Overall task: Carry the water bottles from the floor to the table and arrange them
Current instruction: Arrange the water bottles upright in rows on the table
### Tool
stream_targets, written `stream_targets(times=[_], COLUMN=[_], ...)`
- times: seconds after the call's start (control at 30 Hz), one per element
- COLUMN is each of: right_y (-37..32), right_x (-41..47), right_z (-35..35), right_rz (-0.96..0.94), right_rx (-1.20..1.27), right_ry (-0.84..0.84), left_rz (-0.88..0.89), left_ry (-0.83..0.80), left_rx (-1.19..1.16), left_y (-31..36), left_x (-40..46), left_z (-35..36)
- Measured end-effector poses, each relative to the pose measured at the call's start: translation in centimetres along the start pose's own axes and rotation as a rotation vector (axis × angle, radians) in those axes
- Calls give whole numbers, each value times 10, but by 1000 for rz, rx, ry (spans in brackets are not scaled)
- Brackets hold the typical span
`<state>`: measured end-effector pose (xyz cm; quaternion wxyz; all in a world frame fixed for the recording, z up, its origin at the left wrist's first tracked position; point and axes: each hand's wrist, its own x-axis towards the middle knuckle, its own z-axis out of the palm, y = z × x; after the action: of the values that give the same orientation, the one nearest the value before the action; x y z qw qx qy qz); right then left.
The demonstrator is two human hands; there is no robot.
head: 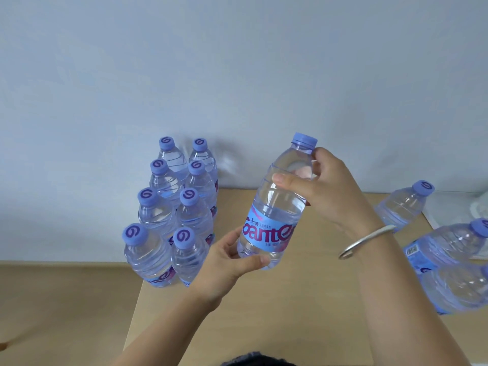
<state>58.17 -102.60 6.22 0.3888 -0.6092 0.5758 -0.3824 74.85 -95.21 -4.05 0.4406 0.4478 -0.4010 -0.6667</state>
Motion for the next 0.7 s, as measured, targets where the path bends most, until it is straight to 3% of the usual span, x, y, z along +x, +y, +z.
stream_targets(times=[0.1,0.3,0.7], right_y=[4,21,58], right_x=[11,49,128], right_z=[7,42,112], right_rz=[-4,0,-45], right_rx=[-25,-168,-239], right_ry=[-6,-14,-3], left_rz=[-29,-86,-354], left_ry=[50,324,403], left_rx=[-28,4,364], left_y=[-6,-25,-61], left_x=[9,39,89], left_z=[3,10,14])
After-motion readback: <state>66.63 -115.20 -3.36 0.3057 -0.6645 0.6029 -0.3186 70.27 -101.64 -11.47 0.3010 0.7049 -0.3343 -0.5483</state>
